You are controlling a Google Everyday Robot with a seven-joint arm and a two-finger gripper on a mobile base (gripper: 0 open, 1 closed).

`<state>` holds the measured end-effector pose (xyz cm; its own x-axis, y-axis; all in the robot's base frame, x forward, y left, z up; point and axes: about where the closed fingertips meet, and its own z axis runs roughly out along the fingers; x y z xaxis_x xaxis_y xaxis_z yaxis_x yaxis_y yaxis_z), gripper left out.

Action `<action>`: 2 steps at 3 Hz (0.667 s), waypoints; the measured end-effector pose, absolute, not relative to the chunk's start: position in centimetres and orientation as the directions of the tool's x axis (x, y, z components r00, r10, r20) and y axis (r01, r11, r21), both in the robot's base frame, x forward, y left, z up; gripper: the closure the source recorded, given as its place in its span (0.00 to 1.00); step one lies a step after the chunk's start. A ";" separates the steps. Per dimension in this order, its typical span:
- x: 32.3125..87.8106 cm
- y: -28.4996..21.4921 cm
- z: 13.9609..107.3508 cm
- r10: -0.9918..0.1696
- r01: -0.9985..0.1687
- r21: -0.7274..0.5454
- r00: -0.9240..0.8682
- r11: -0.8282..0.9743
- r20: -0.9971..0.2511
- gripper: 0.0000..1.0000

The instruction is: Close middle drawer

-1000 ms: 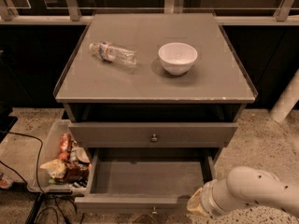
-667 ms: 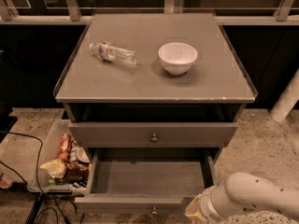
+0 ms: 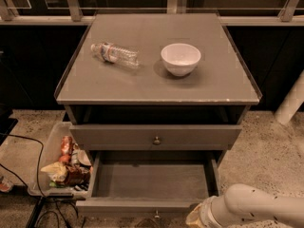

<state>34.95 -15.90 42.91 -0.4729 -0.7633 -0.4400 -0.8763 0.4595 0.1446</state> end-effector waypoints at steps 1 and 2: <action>37.0 -16.2 42.1 -0.769 -0.879 0.086 -0.455 0.470 -0.448 1.00; 37.1 -16.2 42.2 -0.768 -0.878 0.081 -0.454 0.471 -0.451 0.81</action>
Offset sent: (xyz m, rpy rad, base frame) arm 0.0157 -0.0023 -0.0062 -0.0178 -0.0422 -0.0069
